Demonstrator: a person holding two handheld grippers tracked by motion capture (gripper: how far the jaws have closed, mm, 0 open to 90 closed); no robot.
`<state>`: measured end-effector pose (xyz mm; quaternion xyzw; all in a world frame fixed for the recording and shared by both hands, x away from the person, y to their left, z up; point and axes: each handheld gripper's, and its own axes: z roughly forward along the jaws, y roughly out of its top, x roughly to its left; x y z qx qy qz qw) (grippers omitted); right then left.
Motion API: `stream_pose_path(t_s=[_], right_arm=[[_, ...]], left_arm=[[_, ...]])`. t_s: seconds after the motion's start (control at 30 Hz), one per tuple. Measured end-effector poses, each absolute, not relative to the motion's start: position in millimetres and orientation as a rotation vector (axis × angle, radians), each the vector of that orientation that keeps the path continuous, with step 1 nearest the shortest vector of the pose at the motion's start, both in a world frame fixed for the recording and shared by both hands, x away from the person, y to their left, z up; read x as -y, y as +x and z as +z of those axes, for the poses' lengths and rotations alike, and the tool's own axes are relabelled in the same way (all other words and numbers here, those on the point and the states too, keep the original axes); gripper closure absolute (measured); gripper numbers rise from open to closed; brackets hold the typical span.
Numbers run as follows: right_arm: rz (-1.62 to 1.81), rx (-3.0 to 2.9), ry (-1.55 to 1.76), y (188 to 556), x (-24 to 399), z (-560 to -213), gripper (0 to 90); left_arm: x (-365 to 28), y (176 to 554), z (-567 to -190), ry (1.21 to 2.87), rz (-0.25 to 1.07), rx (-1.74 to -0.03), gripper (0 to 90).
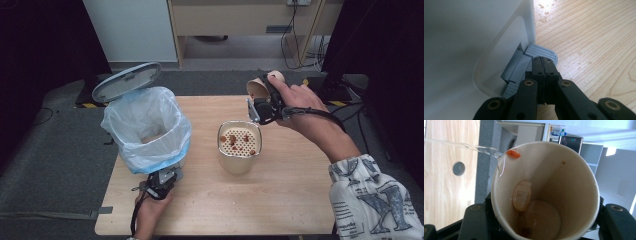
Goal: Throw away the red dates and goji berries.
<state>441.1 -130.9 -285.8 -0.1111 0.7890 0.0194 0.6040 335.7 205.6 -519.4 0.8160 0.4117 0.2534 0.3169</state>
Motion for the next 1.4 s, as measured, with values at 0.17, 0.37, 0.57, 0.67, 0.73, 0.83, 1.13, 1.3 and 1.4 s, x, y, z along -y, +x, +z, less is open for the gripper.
stream_pose_path(t_s=[0.17,0.37,0.57,0.67,0.73,0.83,1.13,1.3,1.4], right_arm=[[-0.006,-1.806,-0.292,440,128,-288,37.0],[-0.067,-1.768,-0.342,440,125,-290,37.2],[-0.128,-1.744,-0.386,439,123,-293,37.2],[-0.141,-1.741,-0.392,439,122,-294,37.2],[-0.138,-1.742,-0.392,439,122,-293,37.2],[-0.143,-1.741,-0.392,439,122,-291,37.1],[-0.118,-1.771,-0.361,442,124,-297,36.9],[-0.055,-1.811,-0.315,444,127,-299,36.9],[-0.011,-1.839,-0.274,445,129,-302,36.9]], left_arm=[[-203,333,-521,2.105,0.659,-1.149,88.7],[-203,333,-520,2.113,0.66,-1.138,88.7],[-203,333,-520,2.113,0.661,-1.138,88.7],[-203,333,-520,2.113,0.659,-1.138,88.7],[-203,333,-520,2.112,0.659,-1.139,88.7],[-203,333,-520,2.113,0.66,-1.138,88.7],[-203,333,-520,2.112,0.66,-1.139,88.7],[-203,333,-520,2.112,0.661,-1.139,88.7],[-203,333,-520,2.112,0.659,-1.138,88.7]])
